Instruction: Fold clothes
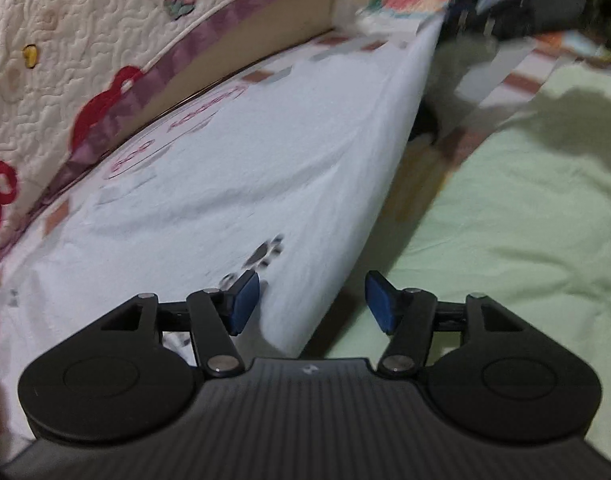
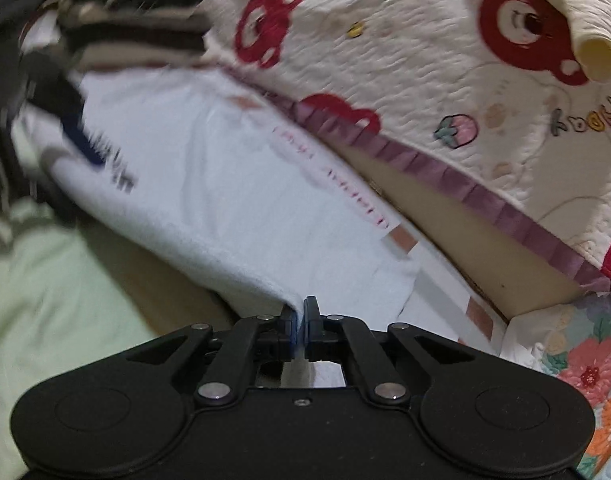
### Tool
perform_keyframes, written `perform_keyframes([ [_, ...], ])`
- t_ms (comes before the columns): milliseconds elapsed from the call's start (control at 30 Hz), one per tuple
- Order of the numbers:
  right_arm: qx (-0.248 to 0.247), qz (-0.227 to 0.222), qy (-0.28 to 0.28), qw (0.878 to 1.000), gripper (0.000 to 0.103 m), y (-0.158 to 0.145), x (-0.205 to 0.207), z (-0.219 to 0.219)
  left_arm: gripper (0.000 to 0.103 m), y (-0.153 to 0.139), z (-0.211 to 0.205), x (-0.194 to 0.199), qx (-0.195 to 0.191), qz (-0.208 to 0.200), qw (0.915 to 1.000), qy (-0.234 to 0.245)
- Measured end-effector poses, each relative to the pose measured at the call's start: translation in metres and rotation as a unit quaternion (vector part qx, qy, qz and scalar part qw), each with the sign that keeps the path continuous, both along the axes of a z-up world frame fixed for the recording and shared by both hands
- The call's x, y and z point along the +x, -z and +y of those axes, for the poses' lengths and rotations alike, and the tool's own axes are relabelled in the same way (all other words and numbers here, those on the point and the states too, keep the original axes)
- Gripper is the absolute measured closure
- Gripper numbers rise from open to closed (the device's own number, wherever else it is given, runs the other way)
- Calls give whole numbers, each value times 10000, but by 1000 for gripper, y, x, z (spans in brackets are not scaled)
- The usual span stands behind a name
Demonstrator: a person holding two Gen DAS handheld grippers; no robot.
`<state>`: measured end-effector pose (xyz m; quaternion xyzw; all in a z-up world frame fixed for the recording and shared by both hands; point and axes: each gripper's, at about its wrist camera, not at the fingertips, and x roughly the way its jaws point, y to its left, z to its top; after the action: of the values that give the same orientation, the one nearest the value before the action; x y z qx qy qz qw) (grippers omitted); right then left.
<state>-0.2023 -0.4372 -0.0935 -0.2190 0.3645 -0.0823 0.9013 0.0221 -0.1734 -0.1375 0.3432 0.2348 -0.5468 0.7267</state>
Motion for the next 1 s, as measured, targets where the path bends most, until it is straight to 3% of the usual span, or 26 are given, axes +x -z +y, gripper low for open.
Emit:
perform_keyframes([
  [133,105,-66,21,9999,101,-9,3,-5,48,3,0,5,129,-378,9986,-346],
  [200,158,-99,31,9998,101,-14,4,-7,57,4,-1,8,194,-567,9969,-519],
  [233,184,-116,36,9998,101,-16,5,-8,69,4,7,15,240,-591,9959,-640],
  [467,-7,96,10,10000,100,15,-3,-10,74,4,59,66,259,-260,9879,-1510],
  [600,-123,222,-6,9997,86,34,-8,-11,74,-3,66,70,134,-499,9859,-1589],
  [667,-181,285,-14,9994,84,44,-10,-11,74,-11,66,70,3,-611,9853,-1598],
  [733,-147,98,97,9998,78,31,-11,-14,75,-19,65,71,-129,-724,9843,-1607],
  [767,-125,-10,160,9998,73,23,-11,-15,83,-23,65,71,-195,-780,9837,-1611],
  [867,-58,-333,347,9988,70,1,-12,-19,96,-36,65,72,-392,-947,9814,-1623],
  [933,-14,-549,471,9974,72,-15,-12,-22,97,-44,65,73,-523,-1059,9795,-1631],
  [967,8,-656,533,9964,95,-22,-12,-23,97,-48,65,73,-589,-1115,9785,-1634],
  [1000,30,-764,595,9953,99,-30,-13,-25,97,-52,65,73,-655,-1170,9773,-1637],
])
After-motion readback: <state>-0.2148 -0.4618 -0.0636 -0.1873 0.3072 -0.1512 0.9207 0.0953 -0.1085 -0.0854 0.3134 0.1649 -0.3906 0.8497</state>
